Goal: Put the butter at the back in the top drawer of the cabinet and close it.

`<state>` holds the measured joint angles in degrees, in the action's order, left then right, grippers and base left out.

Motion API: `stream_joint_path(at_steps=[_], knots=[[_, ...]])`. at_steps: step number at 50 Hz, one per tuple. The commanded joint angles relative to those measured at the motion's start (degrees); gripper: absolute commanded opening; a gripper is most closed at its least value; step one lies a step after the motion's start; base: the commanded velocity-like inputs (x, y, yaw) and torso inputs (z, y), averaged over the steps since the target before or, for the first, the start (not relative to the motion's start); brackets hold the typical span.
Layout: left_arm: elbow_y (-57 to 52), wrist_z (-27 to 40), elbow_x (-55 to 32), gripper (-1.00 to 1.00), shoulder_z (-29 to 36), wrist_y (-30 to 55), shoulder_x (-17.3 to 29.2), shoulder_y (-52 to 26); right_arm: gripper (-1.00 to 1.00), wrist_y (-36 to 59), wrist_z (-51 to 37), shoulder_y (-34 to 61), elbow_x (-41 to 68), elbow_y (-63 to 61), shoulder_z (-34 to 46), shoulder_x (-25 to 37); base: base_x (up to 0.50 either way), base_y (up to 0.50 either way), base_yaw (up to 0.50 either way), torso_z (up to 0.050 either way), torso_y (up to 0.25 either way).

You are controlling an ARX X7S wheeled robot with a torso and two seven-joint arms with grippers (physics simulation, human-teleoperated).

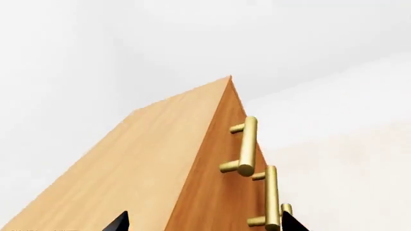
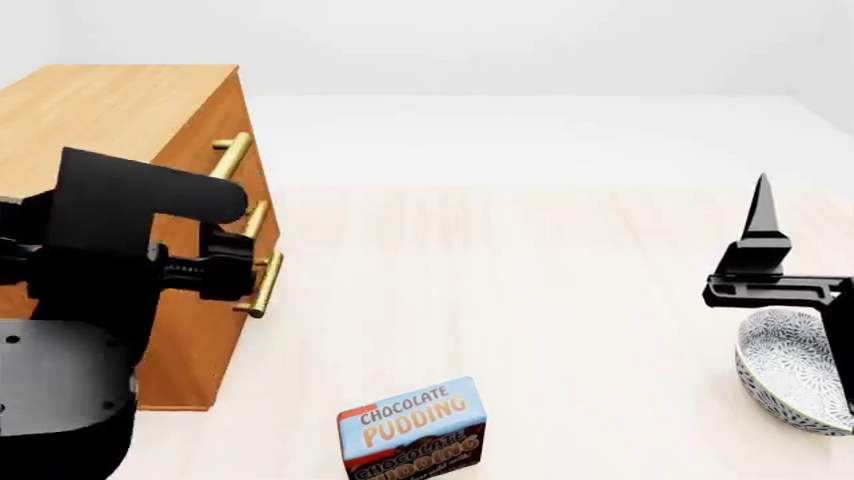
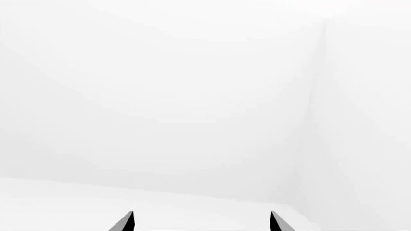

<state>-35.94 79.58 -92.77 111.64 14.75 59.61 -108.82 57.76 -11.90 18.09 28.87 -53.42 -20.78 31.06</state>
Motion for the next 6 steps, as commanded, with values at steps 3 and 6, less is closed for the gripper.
stream_joint_path(at_steps=[3,6], knots=[[-11.3,-14.7,14.4,1.00,-1.4,-15.7,19.8,1.6,1.00,-0.6,0.1,-1.4,0.7,-0.3,-1.1,-0.2,0.00,0.00,0.00,0.000,0.000],[-13.6,-20.0,16.5,1.00,-1.5,-20.0,24.7,2.2,1.00,-0.5,0.4,-1.5,1.5,-0.8,-1.9,-0.2,0.00,0.00,0.00,0.000,0.000]])
